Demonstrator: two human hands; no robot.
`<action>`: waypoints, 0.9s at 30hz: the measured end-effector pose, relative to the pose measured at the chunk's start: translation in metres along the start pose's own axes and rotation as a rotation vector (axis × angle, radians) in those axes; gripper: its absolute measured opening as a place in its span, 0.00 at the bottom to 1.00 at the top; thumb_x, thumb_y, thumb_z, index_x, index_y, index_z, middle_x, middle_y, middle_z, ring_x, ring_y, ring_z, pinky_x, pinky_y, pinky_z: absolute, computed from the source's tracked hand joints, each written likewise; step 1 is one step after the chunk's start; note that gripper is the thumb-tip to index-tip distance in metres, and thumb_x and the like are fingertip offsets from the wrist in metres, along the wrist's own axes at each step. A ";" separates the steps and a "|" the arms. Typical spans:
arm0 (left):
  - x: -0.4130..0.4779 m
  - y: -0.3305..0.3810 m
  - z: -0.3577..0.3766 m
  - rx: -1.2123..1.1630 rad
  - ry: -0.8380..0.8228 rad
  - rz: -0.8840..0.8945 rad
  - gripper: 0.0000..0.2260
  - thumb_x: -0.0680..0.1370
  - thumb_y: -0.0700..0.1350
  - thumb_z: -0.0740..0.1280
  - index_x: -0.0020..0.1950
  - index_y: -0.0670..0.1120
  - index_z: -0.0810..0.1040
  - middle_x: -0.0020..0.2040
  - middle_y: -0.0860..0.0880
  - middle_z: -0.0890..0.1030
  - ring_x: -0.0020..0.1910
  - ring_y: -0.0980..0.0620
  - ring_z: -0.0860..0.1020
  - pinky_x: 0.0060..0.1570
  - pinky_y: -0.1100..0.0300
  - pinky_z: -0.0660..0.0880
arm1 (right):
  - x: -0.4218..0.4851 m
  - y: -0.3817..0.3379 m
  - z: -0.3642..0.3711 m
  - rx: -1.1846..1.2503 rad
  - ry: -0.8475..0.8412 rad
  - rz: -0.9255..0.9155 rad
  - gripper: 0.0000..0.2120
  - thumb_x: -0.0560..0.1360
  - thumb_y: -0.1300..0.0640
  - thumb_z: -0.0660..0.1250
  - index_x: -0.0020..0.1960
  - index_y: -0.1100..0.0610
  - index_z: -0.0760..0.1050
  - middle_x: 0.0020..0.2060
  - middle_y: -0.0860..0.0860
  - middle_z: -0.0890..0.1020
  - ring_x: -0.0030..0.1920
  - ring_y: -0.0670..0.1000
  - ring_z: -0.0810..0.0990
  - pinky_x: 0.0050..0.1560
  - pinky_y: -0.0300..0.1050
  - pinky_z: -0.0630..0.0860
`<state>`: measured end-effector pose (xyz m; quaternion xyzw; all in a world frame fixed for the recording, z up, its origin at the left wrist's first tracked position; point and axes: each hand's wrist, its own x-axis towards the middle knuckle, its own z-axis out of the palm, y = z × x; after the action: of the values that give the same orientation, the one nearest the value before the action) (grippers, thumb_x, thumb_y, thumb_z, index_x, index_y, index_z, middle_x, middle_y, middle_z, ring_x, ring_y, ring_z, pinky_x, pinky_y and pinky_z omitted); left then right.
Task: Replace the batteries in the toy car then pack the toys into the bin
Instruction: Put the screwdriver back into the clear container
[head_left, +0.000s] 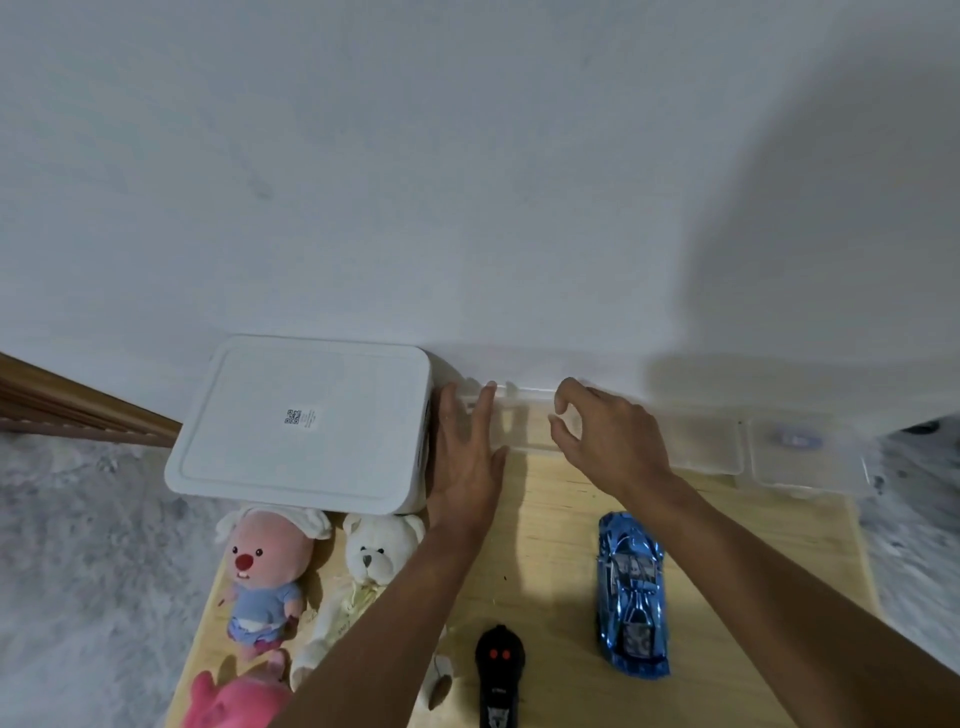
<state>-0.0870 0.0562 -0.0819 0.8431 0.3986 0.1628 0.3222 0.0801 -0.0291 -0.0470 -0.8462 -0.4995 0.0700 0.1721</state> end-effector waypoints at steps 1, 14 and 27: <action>-0.001 0.002 -0.002 -0.004 0.004 0.005 0.29 0.83 0.59 0.57 0.82 0.61 0.51 0.82 0.53 0.42 0.82 0.48 0.52 0.68 0.47 0.70 | 0.001 0.000 -0.001 0.020 0.047 0.018 0.06 0.78 0.48 0.66 0.50 0.47 0.71 0.39 0.43 0.79 0.31 0.51 0.76 0.33 0.42 0.71; 0.004 -0.005 -0.003 0.040 -0.014 -0.007 0.45 0.81 0.46 0.71 0.81 0.67 0.40 0.82 0.54 0.31 0.76 0.39 0.69 0.51 0.37 0.83 | 0.010 0.001 0.005 0.050 0.227 0.054 0.06 0.75 0.49 0.74 0.50 0.50 0.81 0.46 0.47 0.74 0.29 0.51 0.75 0.29 0.39 0.70; 0.006 -0.009 0.002 0.181 -0.013 -0.016 0.47 0.79 0.46 0.72 0.82 0.63 0.39 0.83 0.48 0.33 0.77 0.42 0.68 0.55 0.46 0.83 | -0.016 -0.010 0.016 0.503 -0.045 -0.083 0.13 0.81 0.59 0.65 0.63 0.46 0.75 0.52 0.42 0.83 0.56 0.42 0.78 0.57 0.45 0.77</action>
<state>-0.0873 0.0638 -0.0892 0.8666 0.4162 0.1180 0.2488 0.0594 -0.0352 -0.0597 -0.7537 -0.5046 0.2038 0.3686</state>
